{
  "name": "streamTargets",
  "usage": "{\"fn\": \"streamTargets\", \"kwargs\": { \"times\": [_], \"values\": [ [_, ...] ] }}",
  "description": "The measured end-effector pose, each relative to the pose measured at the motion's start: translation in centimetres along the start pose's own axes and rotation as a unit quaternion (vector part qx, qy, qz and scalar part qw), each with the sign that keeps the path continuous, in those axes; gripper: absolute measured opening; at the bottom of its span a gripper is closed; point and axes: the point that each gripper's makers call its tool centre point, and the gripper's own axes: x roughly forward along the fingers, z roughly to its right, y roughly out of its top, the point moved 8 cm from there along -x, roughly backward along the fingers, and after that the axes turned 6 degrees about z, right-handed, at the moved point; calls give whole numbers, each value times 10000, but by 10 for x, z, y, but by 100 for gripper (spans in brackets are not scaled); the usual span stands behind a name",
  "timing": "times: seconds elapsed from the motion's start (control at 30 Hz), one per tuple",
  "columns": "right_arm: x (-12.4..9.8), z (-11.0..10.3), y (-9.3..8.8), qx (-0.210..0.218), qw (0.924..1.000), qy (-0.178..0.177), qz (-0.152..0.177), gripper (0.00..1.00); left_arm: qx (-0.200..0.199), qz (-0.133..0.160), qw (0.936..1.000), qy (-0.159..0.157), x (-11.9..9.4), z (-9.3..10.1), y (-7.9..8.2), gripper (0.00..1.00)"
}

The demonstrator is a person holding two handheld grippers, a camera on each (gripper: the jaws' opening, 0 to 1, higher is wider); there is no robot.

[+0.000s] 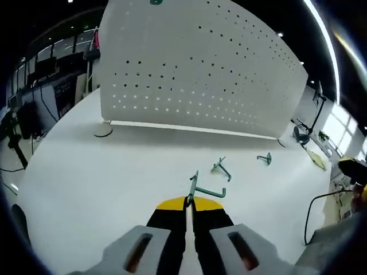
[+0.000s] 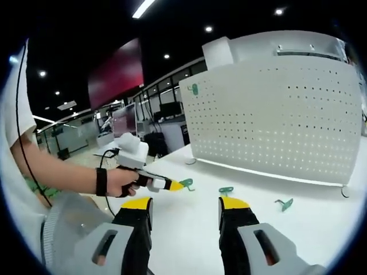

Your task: Insert the hook assembly into the mounting plate slot until the hook locks in place.

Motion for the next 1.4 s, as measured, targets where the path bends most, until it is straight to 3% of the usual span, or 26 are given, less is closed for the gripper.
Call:
{"fn": "streamTargets", "kwargs": {
  "times": [0.53, 0.6, 0.7, 0.73, 1.07, 1.4],
  "values": [
    [3, -11, 7, 161, 9993, 266, 220, 40, -128, 578, 9969, -519, -40, 34, 15, 2],
    [4, -13, 8, 207, 9992, 280, 212, 40, -298, 706, 9951, -619, -47, 38, 17, 2],
    [7, -17, 9, 249, 9987, 336, 281, 39, -259, 691, 9951, -654, -51, 38, 16, 2],
    [8, -18, 9, 266, 9986, 347, 296, 38, -415, 808, 9931, -741, -55, 41, 17, 2],
    [22, -35, 13, 433, 9969, 530, 397, 36, -512, 1241, 9858, -1006, -79, 46, 23, 2],
    [29, -46, 24, 794, 9929, 548, 695, 28, -634, 1690, 9716, -1530, -104, 60, 35, 3]
  ]
}}
